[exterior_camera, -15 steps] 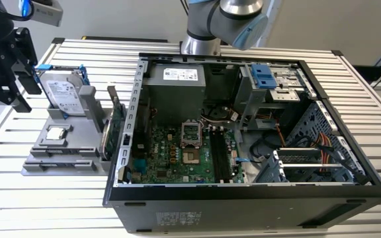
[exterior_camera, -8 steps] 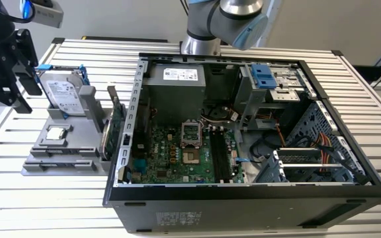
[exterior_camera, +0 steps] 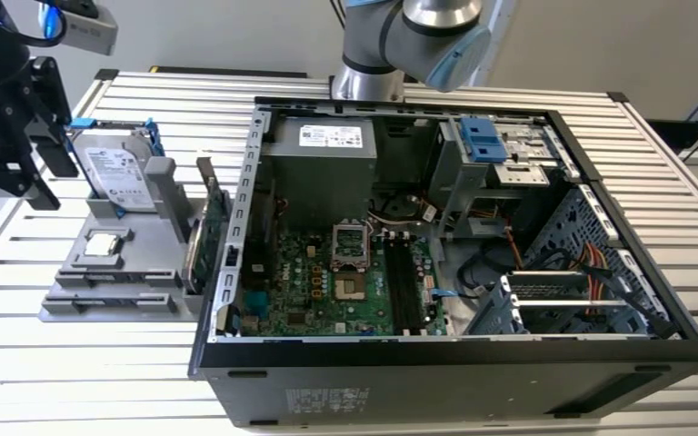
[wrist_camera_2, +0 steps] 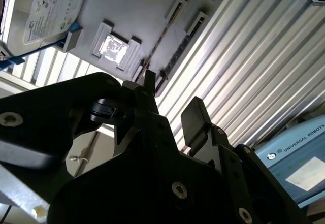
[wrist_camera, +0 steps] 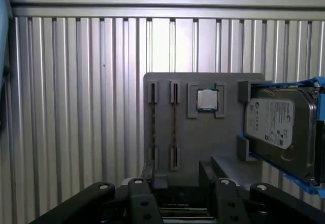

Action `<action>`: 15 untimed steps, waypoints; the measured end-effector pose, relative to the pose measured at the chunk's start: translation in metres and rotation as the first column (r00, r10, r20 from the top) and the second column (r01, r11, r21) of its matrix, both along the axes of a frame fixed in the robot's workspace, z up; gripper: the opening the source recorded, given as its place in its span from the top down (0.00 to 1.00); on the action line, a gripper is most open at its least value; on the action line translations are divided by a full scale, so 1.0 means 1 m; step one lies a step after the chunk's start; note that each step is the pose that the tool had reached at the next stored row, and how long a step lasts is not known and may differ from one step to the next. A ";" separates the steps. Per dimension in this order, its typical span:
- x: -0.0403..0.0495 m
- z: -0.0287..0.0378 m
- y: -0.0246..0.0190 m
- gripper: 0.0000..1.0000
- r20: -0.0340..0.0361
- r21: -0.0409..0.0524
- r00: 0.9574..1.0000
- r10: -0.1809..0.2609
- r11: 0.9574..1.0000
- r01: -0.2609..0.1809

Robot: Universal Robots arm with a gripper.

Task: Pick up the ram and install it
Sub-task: 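Pick up the ram and move it above insertion slot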

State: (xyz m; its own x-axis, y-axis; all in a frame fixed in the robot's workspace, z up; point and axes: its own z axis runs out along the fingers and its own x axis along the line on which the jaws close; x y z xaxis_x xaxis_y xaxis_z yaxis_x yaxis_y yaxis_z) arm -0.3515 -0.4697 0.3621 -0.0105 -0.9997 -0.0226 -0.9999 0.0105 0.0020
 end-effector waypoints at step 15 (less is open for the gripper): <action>0.0000 -0.0057 0.0000 0.00 0.000 -0.003 1.000 0.000 1.000 0.000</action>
State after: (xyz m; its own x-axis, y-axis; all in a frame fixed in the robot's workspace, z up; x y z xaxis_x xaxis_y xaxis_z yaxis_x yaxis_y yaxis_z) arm -0.3515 -0.4697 0.3564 -0.0105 -0.9998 -0.0197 -0.9999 0.0105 0.0019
